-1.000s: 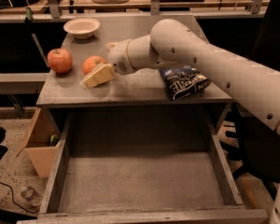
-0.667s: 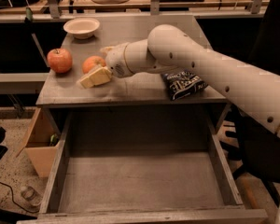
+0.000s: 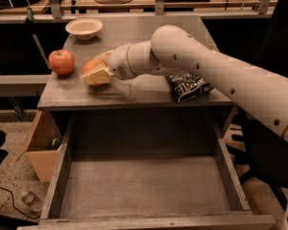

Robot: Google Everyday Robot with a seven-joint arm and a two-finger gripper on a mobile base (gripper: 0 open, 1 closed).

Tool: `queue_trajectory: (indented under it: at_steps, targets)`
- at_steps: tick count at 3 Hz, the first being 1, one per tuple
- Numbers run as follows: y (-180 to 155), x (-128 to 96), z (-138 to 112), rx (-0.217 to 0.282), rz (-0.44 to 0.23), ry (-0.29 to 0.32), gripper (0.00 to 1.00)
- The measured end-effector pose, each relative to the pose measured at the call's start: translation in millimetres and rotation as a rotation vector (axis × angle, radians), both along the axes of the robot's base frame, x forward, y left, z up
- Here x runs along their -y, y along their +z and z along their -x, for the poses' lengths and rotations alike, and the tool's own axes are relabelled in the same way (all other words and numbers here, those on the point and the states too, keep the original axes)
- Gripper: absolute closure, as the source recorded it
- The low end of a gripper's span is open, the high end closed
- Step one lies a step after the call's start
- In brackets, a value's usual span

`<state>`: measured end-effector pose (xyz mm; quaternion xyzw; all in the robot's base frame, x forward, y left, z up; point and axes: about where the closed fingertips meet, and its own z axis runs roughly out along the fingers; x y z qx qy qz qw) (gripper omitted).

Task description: Place orange into top drawer

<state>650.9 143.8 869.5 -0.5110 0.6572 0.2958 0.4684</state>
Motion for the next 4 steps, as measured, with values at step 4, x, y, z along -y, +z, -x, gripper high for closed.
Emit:
queue_trajectory:
  at_steps: [4]
  targets:
    - [11.9,7.6,23.1,0.026,0.016,-0.017,1.00]
